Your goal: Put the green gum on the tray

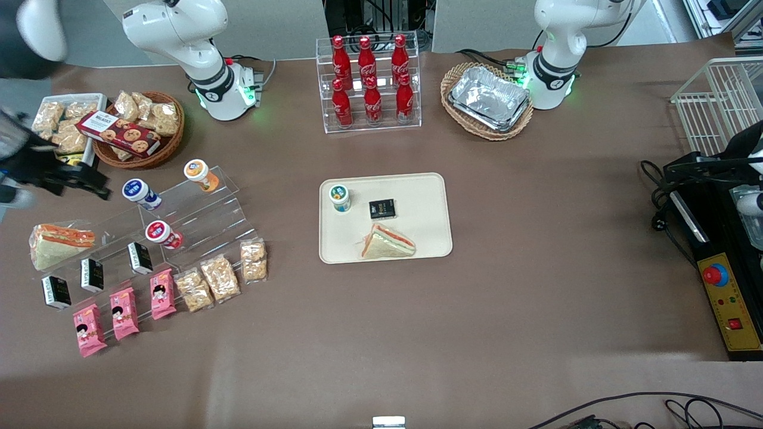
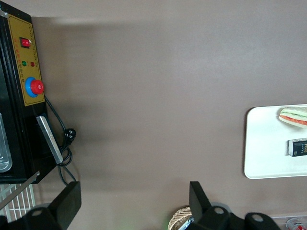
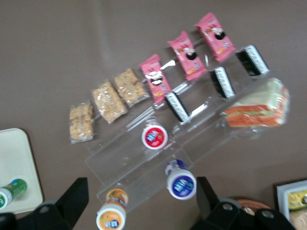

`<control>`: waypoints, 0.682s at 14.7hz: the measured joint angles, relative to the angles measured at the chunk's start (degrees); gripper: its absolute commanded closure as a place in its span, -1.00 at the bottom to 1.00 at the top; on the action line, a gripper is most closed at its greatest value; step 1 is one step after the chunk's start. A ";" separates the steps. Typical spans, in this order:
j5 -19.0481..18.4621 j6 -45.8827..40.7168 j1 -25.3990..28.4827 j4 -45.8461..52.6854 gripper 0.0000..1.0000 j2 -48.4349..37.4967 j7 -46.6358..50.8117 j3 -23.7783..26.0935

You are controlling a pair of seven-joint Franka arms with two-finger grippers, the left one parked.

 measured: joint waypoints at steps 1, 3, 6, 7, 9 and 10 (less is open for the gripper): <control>0.00 -1.90 -1.18 1.97 -1.00 0.53 -0.25 0.00; -0.04 -3.84 -1.88 4.61 -1.00 1.61 -0.36 -0.03; -0.06 -4.24 -2.02 5.99 -1.00 2.69 -0.34 -0.24; -0.06 -4.32 -2.28 6.26 -1.00 2.84 -0.34 -0.33; -0.06 -5.45 -3.88 6.70 -1.00 2.91 -0.34 -0.16; -0.06 -6.24 -4.67 6.79 -1.00 2.91 -0.36 -0.05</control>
